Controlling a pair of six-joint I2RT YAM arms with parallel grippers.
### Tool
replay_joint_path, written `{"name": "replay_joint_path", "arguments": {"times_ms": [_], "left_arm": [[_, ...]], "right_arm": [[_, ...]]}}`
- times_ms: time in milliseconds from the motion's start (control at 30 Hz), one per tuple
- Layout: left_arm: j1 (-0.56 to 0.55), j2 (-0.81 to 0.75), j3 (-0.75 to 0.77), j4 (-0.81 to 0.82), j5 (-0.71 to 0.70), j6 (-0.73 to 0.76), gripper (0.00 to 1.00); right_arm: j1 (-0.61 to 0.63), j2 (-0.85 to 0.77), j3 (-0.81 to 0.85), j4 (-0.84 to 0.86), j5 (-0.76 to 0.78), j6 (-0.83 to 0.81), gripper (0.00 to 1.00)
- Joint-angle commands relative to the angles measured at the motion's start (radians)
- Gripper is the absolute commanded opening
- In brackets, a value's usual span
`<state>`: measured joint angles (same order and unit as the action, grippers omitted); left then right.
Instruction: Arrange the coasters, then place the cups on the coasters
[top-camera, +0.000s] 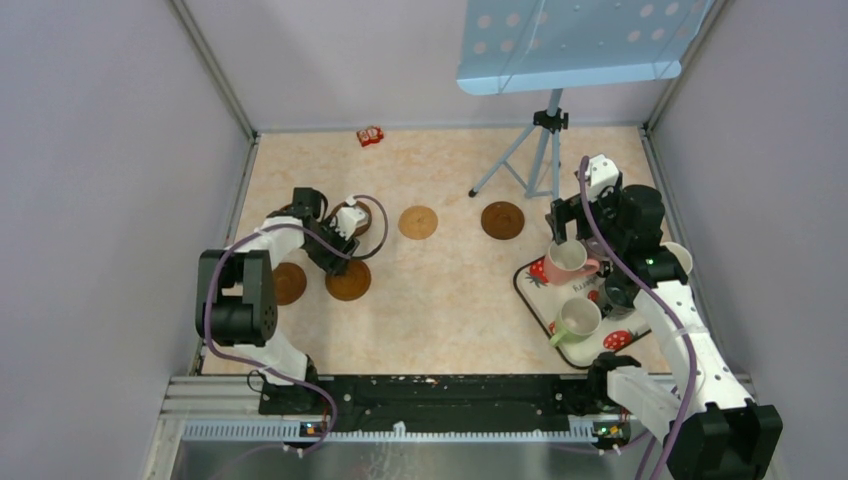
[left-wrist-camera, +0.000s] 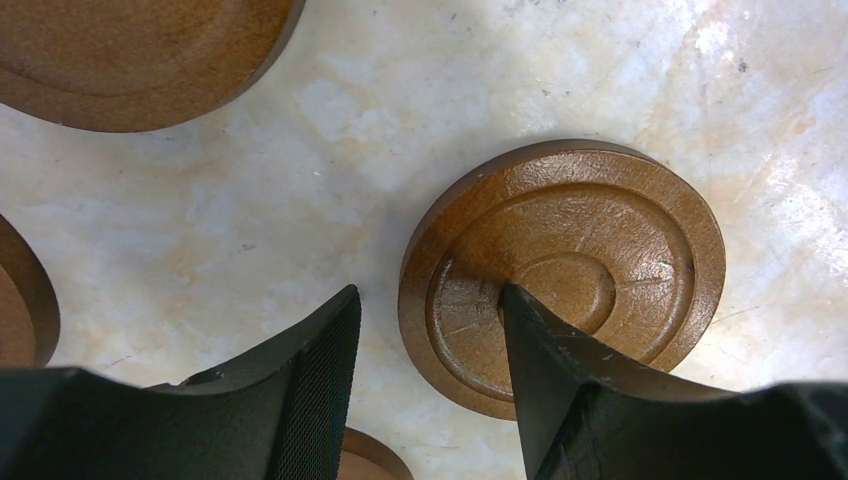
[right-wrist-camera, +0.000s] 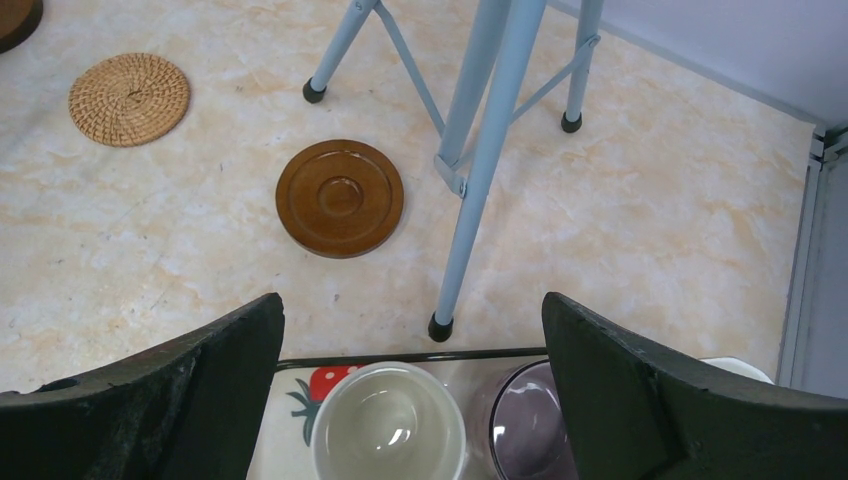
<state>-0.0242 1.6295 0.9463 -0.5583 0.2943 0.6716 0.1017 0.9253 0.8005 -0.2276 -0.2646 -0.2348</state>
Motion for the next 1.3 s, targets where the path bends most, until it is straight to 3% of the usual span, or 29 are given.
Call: {"name": "replay_joint_path", "arguments": {"times_ms": [0,467,633,833,967,1100,1267], "left_arm": [[0.016,0.047,0.032,0.025,-0.043,0.028,0.6],[0.046,0.051,0.054,-0.026,-0.027,0.065,0.61],[0.046,0.031,0.079,-0.06,0.008,0.06,0.66],[0.039,-0.031,0.194,-0.135,0.101,0.03,0.77],[0.027,-0.056,0.318,-0.193,0.147,-0.002,0.79],[-0.089,-0.064,0.368,-0.203,0.174,-0.06,0.79],[-0.301,-0.04,0.381,-0.103,0.136,-0.164,0.84]], "right_arm": [[-0.008,0.002,0.016,0.025,-0.02,-0.008,0.99],[-0.007,0.004,0.012,0.025,-0.026,-0.016,0.99],[-0.008,0.003,0.014,0.024,-0.029,-0.017,0.99],[-0.008,0.019,0.016,0.027,-0.058,-0.007,0.99],[-0.007,0.028,0.02,0.022,-0.068,-0.004,0.98],[-0.006,0.019,0.017,0.022,-0.085,-0.005,0.98],[-0.006,0.006,0.012,0.022,-0.133,-0.005,0.98]]}}
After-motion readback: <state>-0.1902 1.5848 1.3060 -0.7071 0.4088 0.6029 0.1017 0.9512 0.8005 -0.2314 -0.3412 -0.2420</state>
